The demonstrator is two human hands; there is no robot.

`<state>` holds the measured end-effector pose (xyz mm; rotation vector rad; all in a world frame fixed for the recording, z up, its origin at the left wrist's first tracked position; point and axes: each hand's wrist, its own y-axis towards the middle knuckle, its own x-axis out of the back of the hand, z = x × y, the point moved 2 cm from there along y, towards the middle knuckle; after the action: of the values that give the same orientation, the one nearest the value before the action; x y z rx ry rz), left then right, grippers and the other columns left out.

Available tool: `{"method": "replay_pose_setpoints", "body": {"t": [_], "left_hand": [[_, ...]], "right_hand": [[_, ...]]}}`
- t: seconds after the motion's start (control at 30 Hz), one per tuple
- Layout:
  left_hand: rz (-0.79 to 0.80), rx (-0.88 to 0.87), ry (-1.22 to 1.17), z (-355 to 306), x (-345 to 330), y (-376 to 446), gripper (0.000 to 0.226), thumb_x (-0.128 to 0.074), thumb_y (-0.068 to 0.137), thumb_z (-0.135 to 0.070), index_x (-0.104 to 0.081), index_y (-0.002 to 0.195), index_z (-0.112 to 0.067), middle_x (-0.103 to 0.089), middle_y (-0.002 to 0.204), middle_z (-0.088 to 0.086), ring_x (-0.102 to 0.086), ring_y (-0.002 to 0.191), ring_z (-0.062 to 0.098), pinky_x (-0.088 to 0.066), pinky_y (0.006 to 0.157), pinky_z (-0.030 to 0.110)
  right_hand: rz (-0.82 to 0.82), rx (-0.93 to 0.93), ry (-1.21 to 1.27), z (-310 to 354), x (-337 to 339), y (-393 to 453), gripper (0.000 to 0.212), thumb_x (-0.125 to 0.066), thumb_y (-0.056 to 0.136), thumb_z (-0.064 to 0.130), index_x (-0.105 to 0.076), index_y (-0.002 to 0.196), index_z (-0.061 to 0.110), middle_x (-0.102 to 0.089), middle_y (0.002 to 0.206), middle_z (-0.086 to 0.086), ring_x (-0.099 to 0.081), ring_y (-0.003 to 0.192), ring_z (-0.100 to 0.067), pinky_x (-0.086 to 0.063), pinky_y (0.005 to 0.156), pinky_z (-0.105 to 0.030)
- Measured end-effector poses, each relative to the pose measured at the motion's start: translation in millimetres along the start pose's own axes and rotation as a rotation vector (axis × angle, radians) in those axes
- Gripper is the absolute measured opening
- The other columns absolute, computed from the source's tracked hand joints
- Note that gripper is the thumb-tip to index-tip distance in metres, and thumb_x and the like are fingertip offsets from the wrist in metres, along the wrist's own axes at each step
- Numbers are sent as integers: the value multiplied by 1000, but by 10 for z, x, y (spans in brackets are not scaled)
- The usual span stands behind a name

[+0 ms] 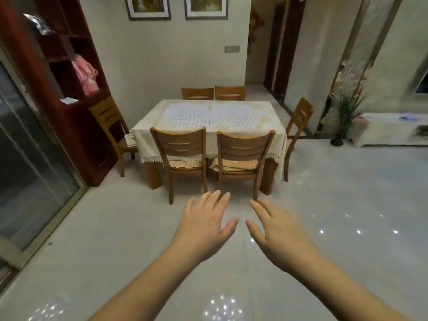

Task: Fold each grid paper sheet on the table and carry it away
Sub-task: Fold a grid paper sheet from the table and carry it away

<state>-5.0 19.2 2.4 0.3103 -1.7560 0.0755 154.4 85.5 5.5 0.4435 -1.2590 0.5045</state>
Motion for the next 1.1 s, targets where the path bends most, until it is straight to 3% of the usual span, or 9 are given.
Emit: {"method": "replay_pose_setpoints", "body": {"t": [0.1,0.4,0.67,0.87,1.1], "left_hand": [[32,-6,3,41,-307,-78,66,-24,93,-66,-14,150,-35,-23,158,-9,-21,144,13,-22,118,42],[160,-30,-91,54,-996,30,69,-16,90,-68,-7,151,-37,-13,161,-10,-12,146,11,-12,117,36],[238,-96,-44,-174,-1428,820,67,-23,95,-61,-5,153,-34,-16,160,-10,-11,146,10,-10,118,33],[339,7,42,-264,-1686,1435,73,-16,92,-67,-2,153,-31,-11,162,-6,-6,149,17,-9,119,39],[341,39,49,-243,-1789,2207,74,-19,91,-69,-4,153,-32,-14,162,-5,-8,149,18,-11,119,42]], "right_hand": [[22,17,-49,-87,-266,-83,60,-20,98,57,-13,152,33,-20,160,7,-19,145,-13,-15,117,-32],[137,-23,-68,-573,-783,-37,63,-7,96,56,-3,153,31,-9,162,7,-9,148,-13,-6,119,-34],[219,14,23,-1266,-886,688,61,-12,98,53,-5,154,30,-10,162,6,-9,148,-13,-6,119,-33],[235,58,19,-1772,-839,1350,62,-14,98,55,-6,153,29,-13,161,4,-12,147,-15,-9,119,-35],[208,114,-59,-1893,-869,2068,62,-16,98,56,-7,154,29,-17,161,2,-17,147,-19,-10,119,-37]]}}
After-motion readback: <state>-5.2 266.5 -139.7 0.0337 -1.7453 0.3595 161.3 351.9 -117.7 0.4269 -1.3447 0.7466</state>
